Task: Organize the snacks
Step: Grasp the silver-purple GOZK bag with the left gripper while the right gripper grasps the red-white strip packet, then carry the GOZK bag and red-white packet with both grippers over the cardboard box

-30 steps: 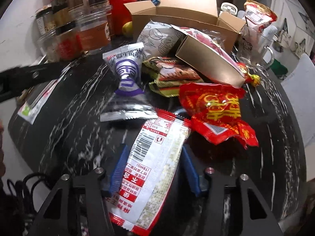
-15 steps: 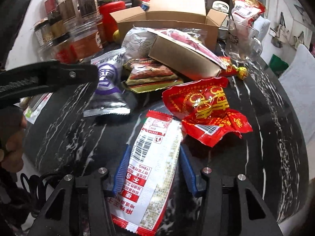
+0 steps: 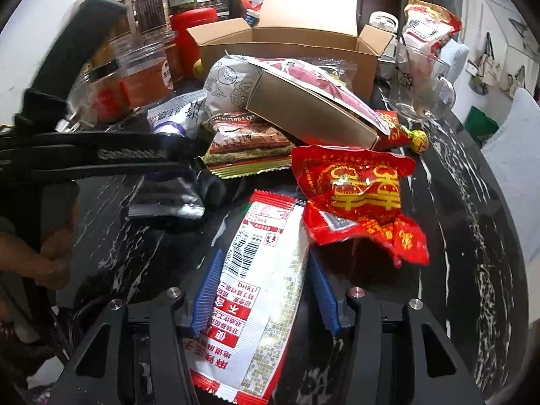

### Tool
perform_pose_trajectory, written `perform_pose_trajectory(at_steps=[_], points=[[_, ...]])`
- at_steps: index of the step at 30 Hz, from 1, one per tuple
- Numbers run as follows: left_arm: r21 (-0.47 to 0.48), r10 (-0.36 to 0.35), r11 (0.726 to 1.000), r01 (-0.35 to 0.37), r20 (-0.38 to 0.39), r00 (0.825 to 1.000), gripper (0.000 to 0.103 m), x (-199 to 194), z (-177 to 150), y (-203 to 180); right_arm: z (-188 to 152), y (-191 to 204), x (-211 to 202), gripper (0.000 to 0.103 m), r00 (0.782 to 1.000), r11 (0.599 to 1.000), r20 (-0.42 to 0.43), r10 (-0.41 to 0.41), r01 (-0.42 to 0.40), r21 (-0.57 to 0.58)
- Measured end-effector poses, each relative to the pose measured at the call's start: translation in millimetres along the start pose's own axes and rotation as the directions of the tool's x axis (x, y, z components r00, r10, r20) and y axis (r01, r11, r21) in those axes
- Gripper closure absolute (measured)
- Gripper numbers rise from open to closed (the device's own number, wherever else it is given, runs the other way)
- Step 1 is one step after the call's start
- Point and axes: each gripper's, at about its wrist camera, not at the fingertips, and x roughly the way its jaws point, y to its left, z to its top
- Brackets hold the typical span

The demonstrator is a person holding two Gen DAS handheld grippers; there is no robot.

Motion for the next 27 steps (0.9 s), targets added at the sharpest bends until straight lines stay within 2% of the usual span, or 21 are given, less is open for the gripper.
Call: perform_pose_trajectory(at_steps=[2,3,6,7,10,14,16,21,23,27], points=[[0.017,0.018,1.0,-0.018,0.02,1.0,0.044,2,1,-2,1,0,2,0.049,1.0,1.0,0.002,-0.004,0.004,-0.001],[0.022,0.015,1.0,-0.016,0.032,0.999,0.058,3,1,-2,2,1,2,0.049,1.0,1.0,0.004,-0.009,0.009,-0.005],[0.043,0.01,0.999,-0.012,0.048,0.999,0.067,3,0,-2,2,4,6,0.045,1.0,0.999,0.014,-0.028,0.028,-0.03],[0.041,-0.001,0.999,-0.002,0.05,0.999,0.068,2,0,-1,3,4,7,0.045,0.999,0.999,0.017,-0.028,0.029,-0.024],[0.044,-0.013,0.999,0.01,0.059,0.998,0.068,-6,-4,0,3,3,8,0.053,0.999,0.999,0.028,-0.033,0.034,-0.018],[0.065,-0.034,0.997,0.03,0.065,0.997,0.071,-17,-9,0,4,0,7,0.057,0.999,1.0,0.039,-0.025,0.025,-0.001],[0.061,-0.055,0.997,0.052,0.055,0.997,0.074,-20,-13,2,4,-2,7,0.057,0.999,1.0,0.045,-0.001,0.0,0.011],[0.054,-0.109,0.993,0.107,0.043,0.993,0.074,-37,-24,7,4,-5,5,0.058,0.992,0.992,0.047,0.115,-0.118,0.051],[0.038,-0.138,0.99,0.135,0.058,0.989,0.074,-47,-24,11,4,-1,3,0.058,0.989,0.989,0.055,0.138,-0.141,0.046],[0.056,-0.099,0.994,0.092,0.137,0.986,0.074,-74,-23,14,8,6,-4,0.058,0.982,0.984,0.086,0.17,-0.174,0.035]])
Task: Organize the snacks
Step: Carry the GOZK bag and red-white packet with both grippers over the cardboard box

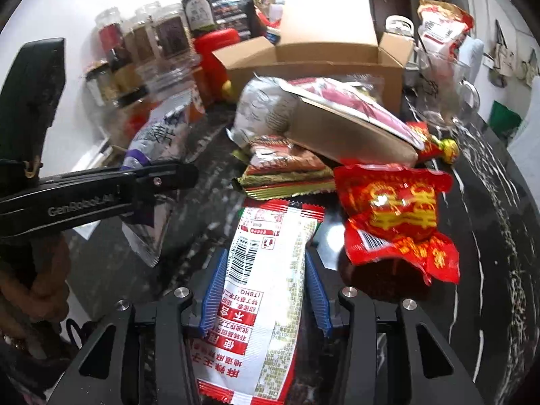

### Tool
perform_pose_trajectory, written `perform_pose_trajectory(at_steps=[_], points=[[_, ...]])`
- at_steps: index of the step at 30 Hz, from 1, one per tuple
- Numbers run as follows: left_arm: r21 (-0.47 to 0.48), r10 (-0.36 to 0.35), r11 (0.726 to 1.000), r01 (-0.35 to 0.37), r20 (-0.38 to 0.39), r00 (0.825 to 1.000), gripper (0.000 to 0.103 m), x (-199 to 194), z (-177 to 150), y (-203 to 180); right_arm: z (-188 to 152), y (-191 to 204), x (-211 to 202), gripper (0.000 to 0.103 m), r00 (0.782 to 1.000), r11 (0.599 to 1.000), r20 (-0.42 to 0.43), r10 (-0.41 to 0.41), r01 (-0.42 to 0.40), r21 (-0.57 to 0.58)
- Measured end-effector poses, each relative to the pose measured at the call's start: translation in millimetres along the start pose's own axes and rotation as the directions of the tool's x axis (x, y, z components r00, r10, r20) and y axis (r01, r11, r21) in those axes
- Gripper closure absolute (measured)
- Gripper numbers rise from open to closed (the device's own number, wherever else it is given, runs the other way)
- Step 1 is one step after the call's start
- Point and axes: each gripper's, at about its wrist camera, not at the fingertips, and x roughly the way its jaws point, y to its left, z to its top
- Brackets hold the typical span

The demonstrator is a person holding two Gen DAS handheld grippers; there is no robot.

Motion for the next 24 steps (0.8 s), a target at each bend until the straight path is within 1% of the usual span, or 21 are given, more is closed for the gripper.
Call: perform_pose_trajectory(at_steps=[3,6,11,16,20,24], points=[[0.001,0.006,1.0,-0.006,0.039,0.999,0.074,-14,4,1,4,5,-5,0.058,1.0,1.0,0.01,0.019,-0.019,-0.001],[0.007,0.009,1.0,-0.009,0.065,0.998,0.074,-23,6,2,6,9,-12,0.058,1.0,1.0,0.01,0.008,-0.008,-0.005],[0.012,-0.004,1.0,0.003,0.08,0.997,0.074,-31,7,2,3,8,-27,0.058,0.999,1.0,0.031,-0.007,0.007,0.004],[0.018,-0.025,1.0,0.023,0.1,0.995,0.074,-38,10,-2,4,5,-44,0.058,0.997,0.999,0.072,-0.034,0.033,0.015],[0.036,-0.051,0.998,0.046,0.128,0.99,0.074,-44,20,-10,18,2,-56,0.058,0.991,0.999,0.122,-0.051,0.05,0.01],[0.074,-0.055,0.996,0.044,0.161,0.985,0.074,-50,33,-20,37,-2,-67,0.058,0.981,0.997,0.179,-0.071,0.074,-0.007]])
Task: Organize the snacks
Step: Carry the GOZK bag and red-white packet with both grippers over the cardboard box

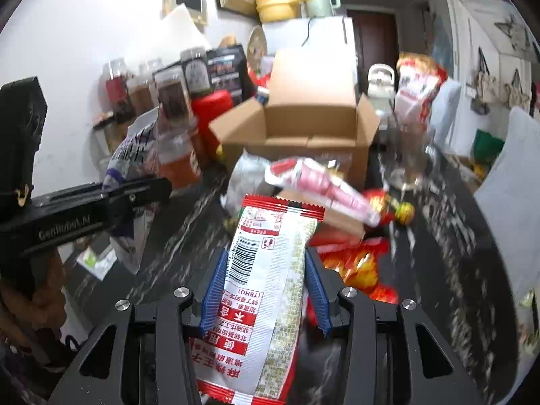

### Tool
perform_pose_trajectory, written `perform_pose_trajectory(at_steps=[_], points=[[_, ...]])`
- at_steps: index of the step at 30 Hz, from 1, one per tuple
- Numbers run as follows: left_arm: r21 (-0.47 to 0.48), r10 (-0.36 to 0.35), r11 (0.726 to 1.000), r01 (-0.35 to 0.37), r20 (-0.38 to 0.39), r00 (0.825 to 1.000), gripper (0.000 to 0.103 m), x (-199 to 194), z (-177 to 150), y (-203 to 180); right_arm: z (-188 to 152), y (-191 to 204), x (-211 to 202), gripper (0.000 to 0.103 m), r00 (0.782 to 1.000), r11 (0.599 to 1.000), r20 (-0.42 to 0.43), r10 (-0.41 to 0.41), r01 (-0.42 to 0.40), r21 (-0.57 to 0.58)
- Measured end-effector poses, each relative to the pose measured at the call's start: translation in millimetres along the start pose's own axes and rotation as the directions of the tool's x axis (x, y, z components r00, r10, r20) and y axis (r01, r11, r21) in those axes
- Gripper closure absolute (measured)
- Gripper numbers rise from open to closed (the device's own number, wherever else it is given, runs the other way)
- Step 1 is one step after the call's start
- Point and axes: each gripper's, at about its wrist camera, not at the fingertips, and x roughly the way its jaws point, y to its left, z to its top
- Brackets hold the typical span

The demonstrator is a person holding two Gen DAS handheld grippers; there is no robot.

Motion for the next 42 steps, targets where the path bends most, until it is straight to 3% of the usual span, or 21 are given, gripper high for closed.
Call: perform_pose_trajectory(at_steps=[5,24,33,42], points=[[0.021,-0.041,0.999,0.04,0.048,0.998,0.074,2,26,-5,32,-10,-5,0.058,0.998,1.0,0.066,-0.009,0.01,-0.023],[0.047,-0.016,0.999,0.004,0.254,0.967,0.074,44,153,12,164,-37,23,0.058,0.958,0.993,0.286,0.035,0.0,-0.121],[0.041,0.008,0.999,-0.017,0.216,0.976,0.074,100,180,22,204,-63,72,0.058,0.952,0.993,0.302,0.054,-0.019,-0.119],[0.05,0.068,0.996,-0.073,0.086,0.994,0.074,168,175,29,214,-95,140,0.058,0.977,0.998,0.214,0.004,0.01,-0.067]])
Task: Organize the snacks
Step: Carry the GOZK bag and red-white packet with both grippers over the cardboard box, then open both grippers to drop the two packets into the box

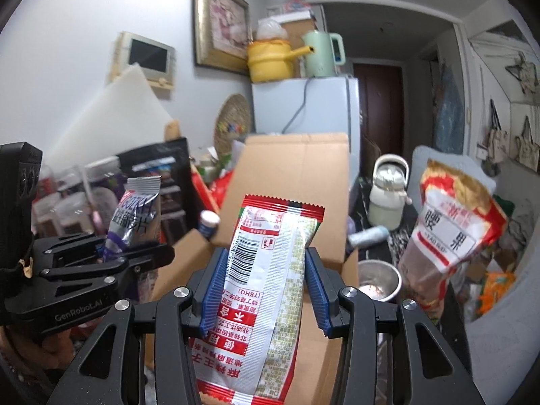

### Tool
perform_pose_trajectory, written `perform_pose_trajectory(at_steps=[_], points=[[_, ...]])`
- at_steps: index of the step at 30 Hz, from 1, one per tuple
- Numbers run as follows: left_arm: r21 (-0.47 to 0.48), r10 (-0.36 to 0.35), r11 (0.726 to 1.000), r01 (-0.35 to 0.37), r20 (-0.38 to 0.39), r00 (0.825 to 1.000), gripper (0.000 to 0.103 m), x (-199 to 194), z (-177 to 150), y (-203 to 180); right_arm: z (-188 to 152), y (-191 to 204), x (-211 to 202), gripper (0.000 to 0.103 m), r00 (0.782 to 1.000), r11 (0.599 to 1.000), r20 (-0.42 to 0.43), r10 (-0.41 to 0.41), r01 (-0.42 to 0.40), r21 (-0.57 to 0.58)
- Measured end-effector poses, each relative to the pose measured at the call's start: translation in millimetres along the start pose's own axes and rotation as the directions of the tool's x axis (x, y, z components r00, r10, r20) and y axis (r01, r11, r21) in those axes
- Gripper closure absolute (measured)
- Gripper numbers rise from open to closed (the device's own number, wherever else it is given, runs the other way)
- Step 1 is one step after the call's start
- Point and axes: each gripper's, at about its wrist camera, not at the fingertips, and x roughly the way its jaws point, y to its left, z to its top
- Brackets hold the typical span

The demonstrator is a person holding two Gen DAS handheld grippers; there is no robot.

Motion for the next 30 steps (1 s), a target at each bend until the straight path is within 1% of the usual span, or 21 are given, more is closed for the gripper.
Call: perform_pose_trajectory(at_steps=[3,8,11,15,18,21,24,27,29,30], points=[[0.003,0.02,1.0,-0.02,-0.038,0.999,0.074,16,-4,1,-5,-3,14,0.058,0.999,1.0,-0.034,-0.001,0.001,-0.004],[0.001,0.031,1.0,-0.031,-0.113,0.993,0.074,41,-13,4,-16,-5,29,0.058,0.995,1.0,-0.096,-0.004,0.003,-0.013],[-0.003,0.044,0.999,-0.045,-0.135,0.99,0.074,48,-17,5,-19,-8,35,0.057,0.992,1.0,-0.123,-0.005,0.004,-0.007],[-0.001,0.081,0.997,-0.083,-0.174,0.981,0.074,58,-21,5,-21,-8,40,0.056,0.989,1.0,-0.149,-0.01,0.009,-0.009],[-0.016,0.091,0.995,-0.097,-0.216,0.972,0.074,66,-24,8,-22,-9,43,0.056,0.986,1.0,-0.165,-0.009,0.01,0.001],[-0.028,0.145,0.987,-0.157,-0.261,0.954,0.074,74,-28,13,-24,-11,44,0.056,0.984,1.0,-0.175,-0.021,0.022,0.004],[-0.019,0.176,0.982,-0.188,-0.276,0.945,0.073,78,-30,15,-24,-11,46,0.055,0.983,1.0,-0.182,-0.03,0.031,0.003],[-0.022,0.185,0.98,-0.2,-0.296,0.937,0.071,81,-32,15,-25,-12,48,0.054,0.98,0.999,-0.196,-0.033,0.035,0.005],[-0.03,0.188,0.978,-0.208,-0.319,0.929,0.071,83,-33,15,-26,-12,48,0.045,0.979,0.999,-0.198,-0.042,0.043,0.001],[-0.034,0.192,0.976,-0.215,-0.329,0.925,0.071,84,-34,14,-26,-12,47,0.045,0.979,0.999,-0.198,-0.045,0.046,0.0]])
